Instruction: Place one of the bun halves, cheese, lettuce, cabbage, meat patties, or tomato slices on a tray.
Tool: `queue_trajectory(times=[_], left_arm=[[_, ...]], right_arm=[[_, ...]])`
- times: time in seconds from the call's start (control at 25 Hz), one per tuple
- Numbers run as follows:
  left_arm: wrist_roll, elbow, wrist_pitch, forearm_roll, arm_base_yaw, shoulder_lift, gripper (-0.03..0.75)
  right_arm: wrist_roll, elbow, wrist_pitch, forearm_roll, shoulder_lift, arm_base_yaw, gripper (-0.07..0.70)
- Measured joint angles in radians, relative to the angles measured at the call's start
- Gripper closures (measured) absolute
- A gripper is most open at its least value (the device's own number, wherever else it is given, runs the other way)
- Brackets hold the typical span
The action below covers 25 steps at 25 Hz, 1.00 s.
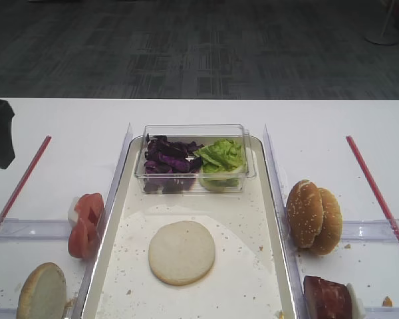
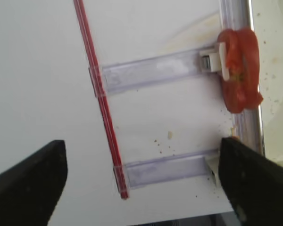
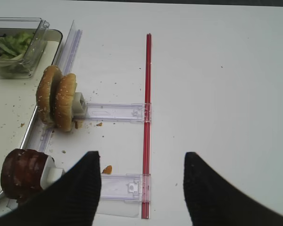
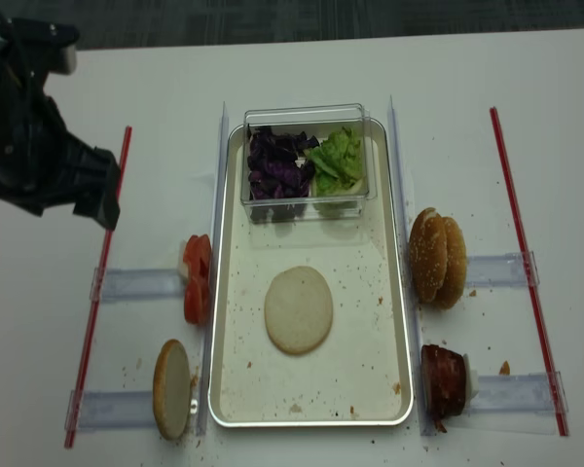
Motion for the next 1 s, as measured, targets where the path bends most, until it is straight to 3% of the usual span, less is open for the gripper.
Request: queue_trajectory(times=[0.6, 0.84, 1.0], left_arm=[[-0.022, 0.403, 0.010, -0.040, 0.000, -0.619, 0.118], [-0.022, 0.548, -0.063, -0.042, 0.000, -0.886, 0.118], [-0.022, 0.609, -0.069, -0.042, 0.000, -1.023, 0.118]], right_arm=[[0.000, 0.000, 0.000, 0.000, 0.000, 0.000, 0.206], [0.000, 0.000, 0.000, 0.000, 0.000, 0.000, 0.206], [0.000, 0.000, 0.000, 0.000, 0.000, 0.000, 0.206]])
